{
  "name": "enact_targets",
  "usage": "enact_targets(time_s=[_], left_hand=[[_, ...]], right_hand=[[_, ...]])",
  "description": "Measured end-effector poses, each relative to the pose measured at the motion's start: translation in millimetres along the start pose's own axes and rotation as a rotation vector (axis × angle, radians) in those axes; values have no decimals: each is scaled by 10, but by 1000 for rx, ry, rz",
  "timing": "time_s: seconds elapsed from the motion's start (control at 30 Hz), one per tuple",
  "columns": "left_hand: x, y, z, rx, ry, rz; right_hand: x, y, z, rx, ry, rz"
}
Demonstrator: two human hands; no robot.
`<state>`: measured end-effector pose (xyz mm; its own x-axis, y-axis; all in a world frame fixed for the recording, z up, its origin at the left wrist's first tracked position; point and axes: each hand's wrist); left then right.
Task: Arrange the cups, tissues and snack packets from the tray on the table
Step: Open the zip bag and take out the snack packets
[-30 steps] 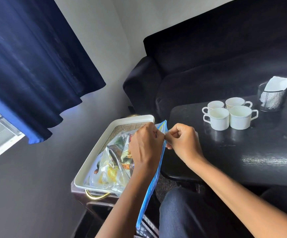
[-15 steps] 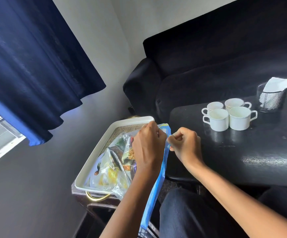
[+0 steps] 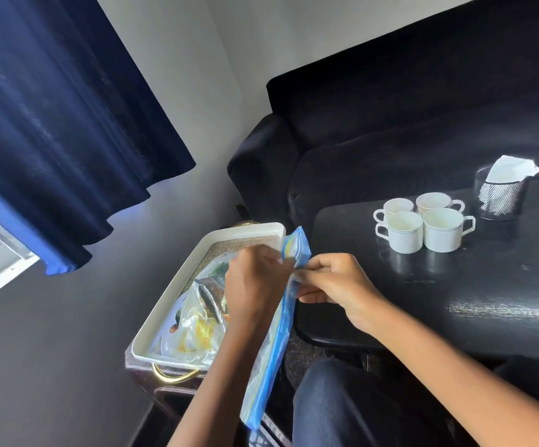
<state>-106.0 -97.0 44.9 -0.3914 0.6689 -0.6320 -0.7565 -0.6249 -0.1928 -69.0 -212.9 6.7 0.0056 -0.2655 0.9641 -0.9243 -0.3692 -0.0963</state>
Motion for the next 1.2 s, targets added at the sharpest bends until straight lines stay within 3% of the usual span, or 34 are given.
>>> enact_targets(time_s=[0.1, 0.47, 0.63, 0.77, 0.9, 1.03, 1.2], left_hand=[[29, 70, 27, 70, -79, 10], [110, -59, 29, -101, -54, 37], [155, -84, 30, -131, -16, 27], [116, -58, 13, -202, 56, 9], [118, -5, 37, -107, 79, 40], [214, 117, 71, 68, -144, 64], [246, 179, 142, 74, -125, 59]], right_hand=[[-8, 0, 7, -44, 2, 10], [-70, -43, 49, -226, 106, 34], [-47, -11, 60, -181, 49, 9], [-3, 79, -67, -27, 10, -74], [-58, 193, -213, 129, -41, -130], [-82, 192, -197, 84, -57, -112], [-85, 161, -154, 37, -33, -93]])
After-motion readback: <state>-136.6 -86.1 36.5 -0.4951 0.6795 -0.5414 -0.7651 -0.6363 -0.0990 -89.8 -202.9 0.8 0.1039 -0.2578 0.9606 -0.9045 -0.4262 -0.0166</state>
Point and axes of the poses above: each hand's wrist, its own y-axis away from the middle knuckle, its own z-axis out of the back of the hand, x = y × z, and after that the axes turned 12 degrees about z, right-handed
